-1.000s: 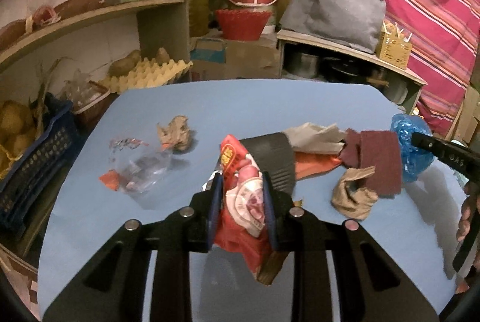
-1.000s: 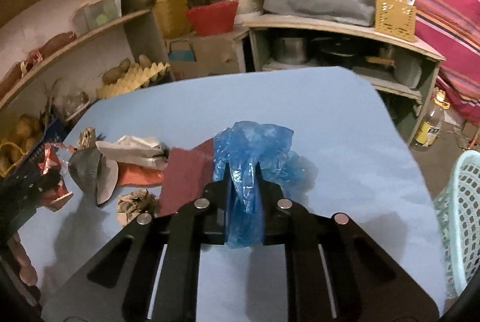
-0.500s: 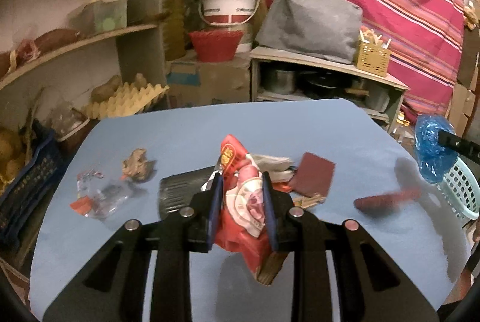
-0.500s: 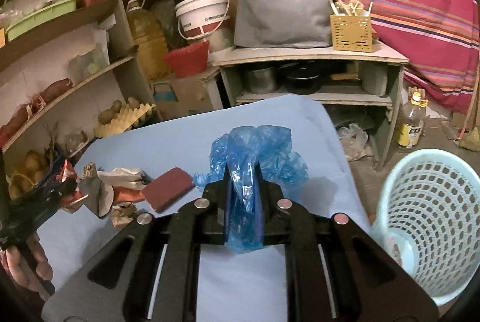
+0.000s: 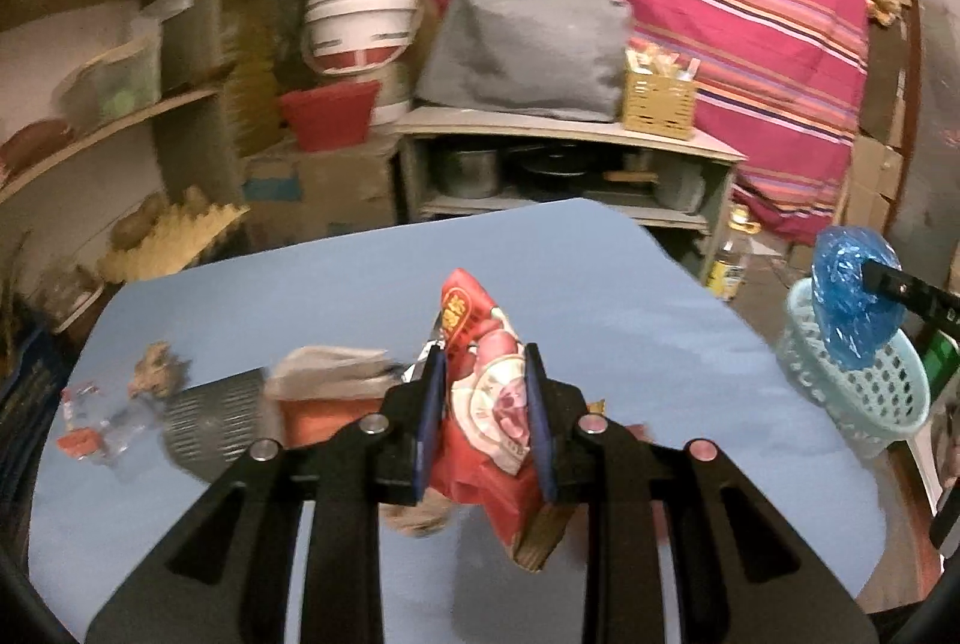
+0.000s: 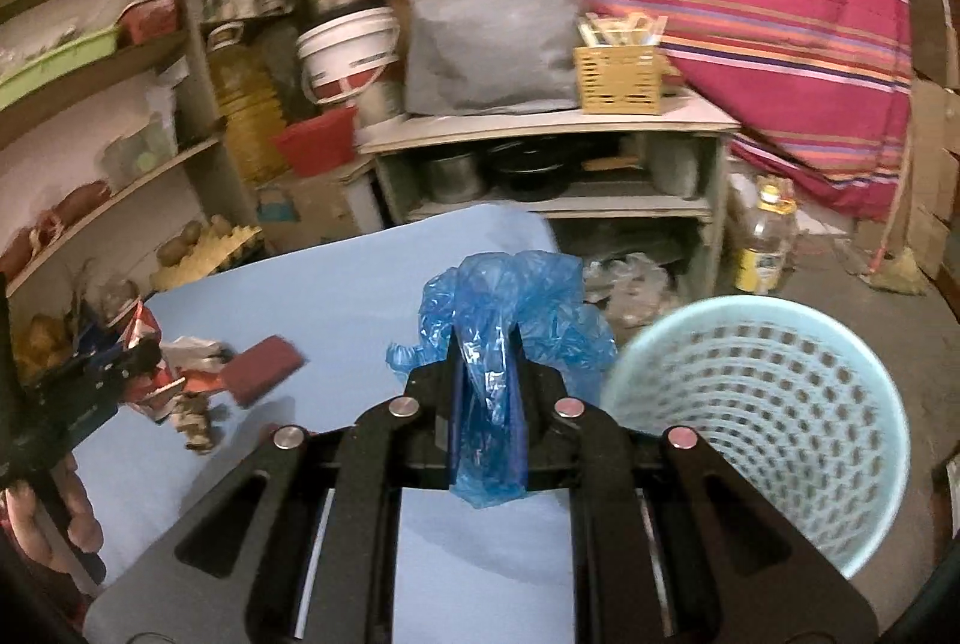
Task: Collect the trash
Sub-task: 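Carry both bags to the basket, opening the left tool then the right tool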
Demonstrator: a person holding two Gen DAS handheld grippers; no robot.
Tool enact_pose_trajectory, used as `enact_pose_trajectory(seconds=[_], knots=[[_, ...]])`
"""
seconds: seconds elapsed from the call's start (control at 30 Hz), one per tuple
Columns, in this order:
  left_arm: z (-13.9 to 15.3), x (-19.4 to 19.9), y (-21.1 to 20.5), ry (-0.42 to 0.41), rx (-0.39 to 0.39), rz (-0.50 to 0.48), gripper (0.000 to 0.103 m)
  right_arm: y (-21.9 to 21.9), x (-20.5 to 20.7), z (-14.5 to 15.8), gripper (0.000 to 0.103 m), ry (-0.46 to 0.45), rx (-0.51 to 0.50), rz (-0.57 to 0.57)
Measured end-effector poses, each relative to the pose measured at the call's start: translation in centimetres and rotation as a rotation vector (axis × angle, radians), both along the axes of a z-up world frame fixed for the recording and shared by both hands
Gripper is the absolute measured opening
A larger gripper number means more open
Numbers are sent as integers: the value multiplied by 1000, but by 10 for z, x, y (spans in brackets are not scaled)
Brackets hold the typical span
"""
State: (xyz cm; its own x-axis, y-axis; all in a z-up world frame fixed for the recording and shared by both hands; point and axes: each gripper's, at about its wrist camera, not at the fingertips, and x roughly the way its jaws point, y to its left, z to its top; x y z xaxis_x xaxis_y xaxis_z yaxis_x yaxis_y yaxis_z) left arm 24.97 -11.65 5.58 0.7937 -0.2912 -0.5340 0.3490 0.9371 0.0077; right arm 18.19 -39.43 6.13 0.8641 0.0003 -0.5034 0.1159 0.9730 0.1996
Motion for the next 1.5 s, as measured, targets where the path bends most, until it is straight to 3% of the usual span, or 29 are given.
enact_pose_trajectory(seconds=[0.3,0.5,0.77,1.03,1.07,1.13,1.17,1.4,1.5], knots=[[10,-8,-106,11,-34,-143,26,-85,-35,-7,13,32,-17,-133],[8,-15,-188,32,-53,-259,26,-131,-56,-21,13,49,25,-197],[-3,-24,-266,55,-54,-369,26,-169,-82,-27,13,36,54,-275],[-24,-14,-320,75,7,-388,30,-183,-85,-31,13,32,79,-315],[-25,-14,-323,74,17,-390,32,-183,-84,-31,13,33,80,-316],[-28,-12,-331,71,40,-383,52,-184,-83,-32,13,36,80,-321],[-28,-11,-332,69,45,-383,56,-185,-81,-32,13,38,81,-321],[-24,-12,-328,35,65,-358,79,-181,-71,-34,13,55,74,-315],[-22,-13,-321,5,88,-334,81,-180,-66,-36,13,61,68,-311]])
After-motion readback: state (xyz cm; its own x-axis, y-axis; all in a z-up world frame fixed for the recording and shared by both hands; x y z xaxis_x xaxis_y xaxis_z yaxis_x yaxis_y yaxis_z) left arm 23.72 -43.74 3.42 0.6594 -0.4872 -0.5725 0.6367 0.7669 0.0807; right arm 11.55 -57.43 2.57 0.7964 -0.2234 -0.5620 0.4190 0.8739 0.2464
